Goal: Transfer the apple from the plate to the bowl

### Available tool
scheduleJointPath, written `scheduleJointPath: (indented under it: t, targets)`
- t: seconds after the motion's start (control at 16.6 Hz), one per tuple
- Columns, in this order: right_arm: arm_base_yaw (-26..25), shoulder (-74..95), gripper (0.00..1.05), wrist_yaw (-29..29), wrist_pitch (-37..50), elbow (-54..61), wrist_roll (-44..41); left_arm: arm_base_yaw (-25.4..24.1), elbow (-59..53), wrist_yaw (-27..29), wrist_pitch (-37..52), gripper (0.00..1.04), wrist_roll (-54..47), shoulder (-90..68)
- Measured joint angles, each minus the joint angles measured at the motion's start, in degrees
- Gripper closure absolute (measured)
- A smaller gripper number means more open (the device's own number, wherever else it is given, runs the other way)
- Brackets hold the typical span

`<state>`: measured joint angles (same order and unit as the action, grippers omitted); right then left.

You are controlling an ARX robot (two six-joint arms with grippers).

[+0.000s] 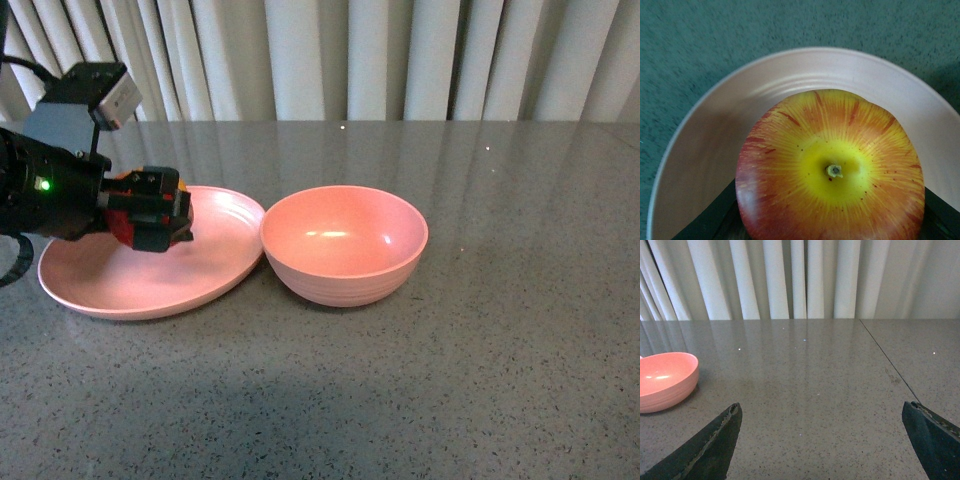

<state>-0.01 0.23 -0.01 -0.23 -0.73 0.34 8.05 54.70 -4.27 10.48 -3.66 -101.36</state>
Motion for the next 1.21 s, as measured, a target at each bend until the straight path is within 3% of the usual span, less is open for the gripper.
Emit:
scheduleJointPath:
  t: [0.3,0.66,1.21]
  targets:
    - [0.0,0.0,0.07,0.0,0.0,0.0,0.0,5.55,2.01,0.24,-1.51,0.38,-1.53,6.91]
    - [0.0,0.0,0.07,0.0,0.0,0.0,0.0,17.79,6.58,0.74,-2.91,0.38,2.25,3.5]
    - [0.0,0.0,0.07,0.0,0.0,0.0,0.0,20.0,9.46,1.27,-5.38,0.38,7.08,-5.03]
